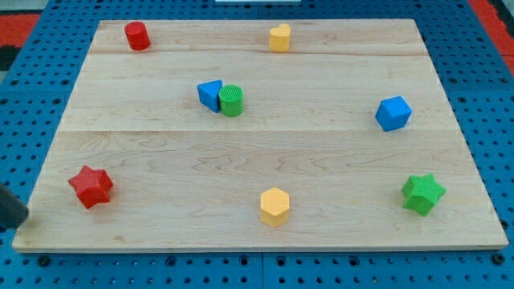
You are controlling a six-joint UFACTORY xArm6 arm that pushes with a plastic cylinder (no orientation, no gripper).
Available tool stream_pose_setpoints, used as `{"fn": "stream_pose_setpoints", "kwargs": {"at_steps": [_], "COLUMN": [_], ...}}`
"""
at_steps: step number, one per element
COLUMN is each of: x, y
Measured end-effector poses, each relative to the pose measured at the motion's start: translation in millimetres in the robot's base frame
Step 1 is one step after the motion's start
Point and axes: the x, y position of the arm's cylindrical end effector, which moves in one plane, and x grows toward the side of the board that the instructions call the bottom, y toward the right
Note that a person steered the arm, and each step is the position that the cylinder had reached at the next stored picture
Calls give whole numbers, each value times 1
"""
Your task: Push the red star to the center of the board
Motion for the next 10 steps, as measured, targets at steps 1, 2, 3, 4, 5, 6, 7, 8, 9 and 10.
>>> {"fn": "stream_pose_setpoints", "kwargs": {"at_steps": [1,2,3,4,5,6,7,8,9,10], "x": [-2,-17,-37,-46,-46,-50,-62,-63,-73,-85], "y": [47,56,43,44,59,68,75,101,127,157]}}
